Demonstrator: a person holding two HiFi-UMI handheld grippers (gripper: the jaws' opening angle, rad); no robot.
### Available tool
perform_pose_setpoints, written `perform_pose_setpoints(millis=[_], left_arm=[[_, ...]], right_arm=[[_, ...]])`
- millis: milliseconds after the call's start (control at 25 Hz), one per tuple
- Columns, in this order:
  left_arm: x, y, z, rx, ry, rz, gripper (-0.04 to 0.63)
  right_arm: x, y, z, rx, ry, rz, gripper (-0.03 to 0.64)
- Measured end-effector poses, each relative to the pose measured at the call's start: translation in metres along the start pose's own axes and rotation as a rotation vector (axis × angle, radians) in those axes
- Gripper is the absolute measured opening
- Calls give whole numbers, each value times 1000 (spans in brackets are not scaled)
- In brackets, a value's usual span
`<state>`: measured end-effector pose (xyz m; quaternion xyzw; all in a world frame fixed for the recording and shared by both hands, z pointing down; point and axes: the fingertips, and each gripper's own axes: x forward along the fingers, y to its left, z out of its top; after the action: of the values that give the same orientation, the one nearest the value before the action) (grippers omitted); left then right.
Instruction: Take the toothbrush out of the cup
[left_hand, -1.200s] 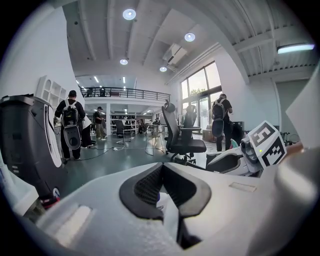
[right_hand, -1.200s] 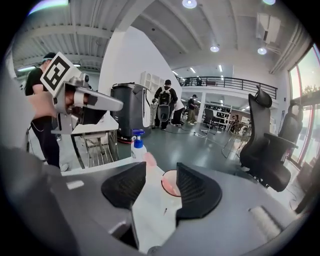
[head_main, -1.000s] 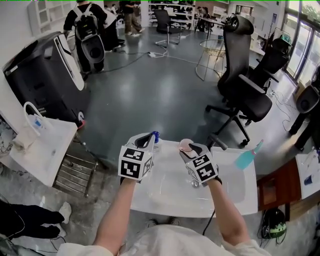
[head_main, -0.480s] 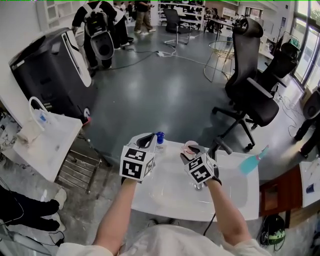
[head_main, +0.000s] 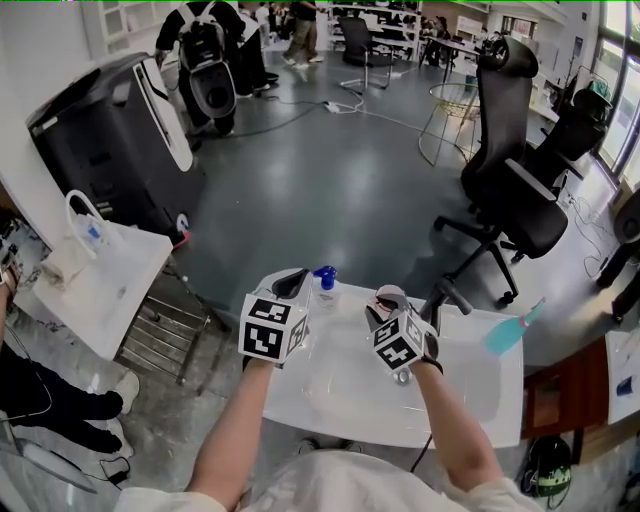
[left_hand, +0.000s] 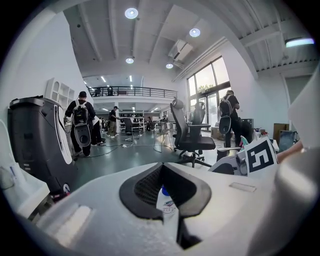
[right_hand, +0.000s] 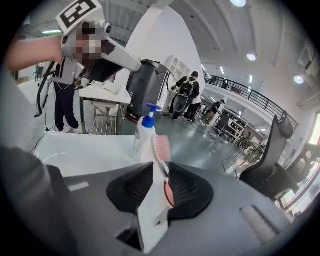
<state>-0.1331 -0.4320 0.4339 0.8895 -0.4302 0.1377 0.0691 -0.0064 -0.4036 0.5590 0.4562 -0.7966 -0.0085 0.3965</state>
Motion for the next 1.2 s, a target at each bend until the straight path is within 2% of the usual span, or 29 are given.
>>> perform_pose_setpoints(millis=[160,680,1000,1200], left_arm=[[0,2,0,-2,2,7,3],[5,-2,-2,1,6,-7,3],[5,-5,-2,6,6,-16,3],[4,-6,-2,9,6,-19,3]], right_arm=[[0,-5,0,-6,-5,-19,61],[-6,-26,-2,-14,-25,-118,28],[-12,-37,-6,50,-19,-155,26],[-24,-51,0,164,-65,-170,26]])
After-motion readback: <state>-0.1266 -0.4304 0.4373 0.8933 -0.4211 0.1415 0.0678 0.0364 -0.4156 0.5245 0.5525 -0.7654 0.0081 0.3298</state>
